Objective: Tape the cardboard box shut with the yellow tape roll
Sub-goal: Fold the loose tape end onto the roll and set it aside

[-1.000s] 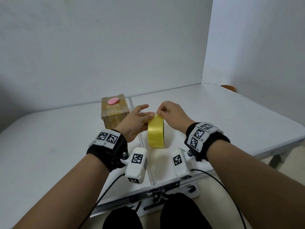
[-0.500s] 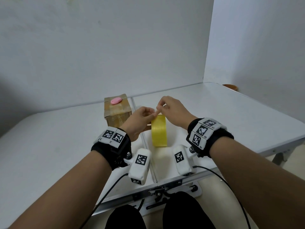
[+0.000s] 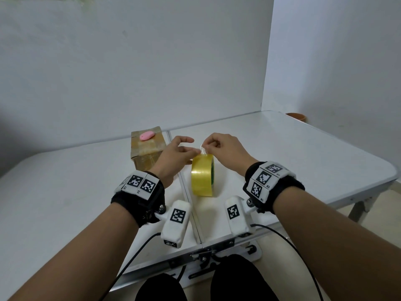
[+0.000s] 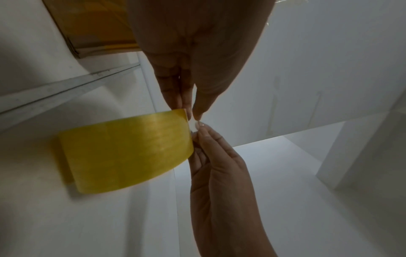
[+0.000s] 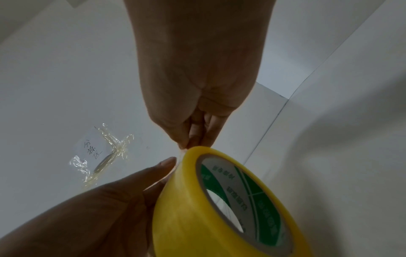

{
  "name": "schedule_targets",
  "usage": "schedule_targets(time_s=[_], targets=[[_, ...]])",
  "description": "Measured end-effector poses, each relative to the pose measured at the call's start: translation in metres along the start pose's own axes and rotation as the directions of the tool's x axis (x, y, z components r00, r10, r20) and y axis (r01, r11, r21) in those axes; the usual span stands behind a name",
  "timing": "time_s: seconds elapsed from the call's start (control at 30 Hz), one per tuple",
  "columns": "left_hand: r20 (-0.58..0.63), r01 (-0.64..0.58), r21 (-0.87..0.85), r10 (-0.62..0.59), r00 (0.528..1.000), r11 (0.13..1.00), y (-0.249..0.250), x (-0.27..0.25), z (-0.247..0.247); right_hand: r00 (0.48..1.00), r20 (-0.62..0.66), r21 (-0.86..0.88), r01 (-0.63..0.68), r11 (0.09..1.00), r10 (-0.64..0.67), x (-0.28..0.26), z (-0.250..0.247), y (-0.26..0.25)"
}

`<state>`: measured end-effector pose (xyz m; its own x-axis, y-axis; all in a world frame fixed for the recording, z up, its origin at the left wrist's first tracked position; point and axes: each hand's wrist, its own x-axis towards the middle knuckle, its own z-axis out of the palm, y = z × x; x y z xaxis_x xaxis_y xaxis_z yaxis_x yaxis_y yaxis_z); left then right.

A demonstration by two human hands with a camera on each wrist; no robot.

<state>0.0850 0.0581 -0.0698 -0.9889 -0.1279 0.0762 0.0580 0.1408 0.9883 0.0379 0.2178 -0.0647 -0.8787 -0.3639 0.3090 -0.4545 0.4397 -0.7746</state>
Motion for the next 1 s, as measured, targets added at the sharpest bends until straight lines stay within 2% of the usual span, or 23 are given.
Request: schedule_targets(time_s=[0.2, 0.33, 0.6, 0.8, 1.0], targets=[[-0.029, -0.037, -0.033, 0.036, 0.999, 0.999, -0.0021, 0.0014, -0.0024, 0.999, -0.036, -0.013, -0.01, 1.0, 0.01, 0.0006, 0.0026, 0.0], [-0.013, -0.033, -0.032, 0.033, 0.999, 0.999, -0.0043, 0.002, -0.0019, 0.997, -0.043, 0.093, -0.054, 0.994, 0.058, -0.001, 0.0018, 0.0003], [-0.076, -0.05, 0.016, 0.052, 0.996, 0.999, -0.0079, 0.0019, 0.0, 0.998, -0.042, 0.123, -0.042, 0.992, 0.048, -0.0028, 0.005, 0.0034], [-0.059, -0.094, 0.152, 0.104, 0.993, 0.984, -0.0015, 0.0039, -0.0015, 0.996, -0.048, 0.132, -0.062, 0.989, 0.069, -0.0036, 0.0052, 0.0033], [-0.047, -0.087, 0.145, 0.095, 0.994, 0.986, -0.0006, 0.0054, -0.0014, 0.997, -0.04, 0.132, -0.063, 0.989, 0.069, -0.0055, 0.003, 0.0029]])
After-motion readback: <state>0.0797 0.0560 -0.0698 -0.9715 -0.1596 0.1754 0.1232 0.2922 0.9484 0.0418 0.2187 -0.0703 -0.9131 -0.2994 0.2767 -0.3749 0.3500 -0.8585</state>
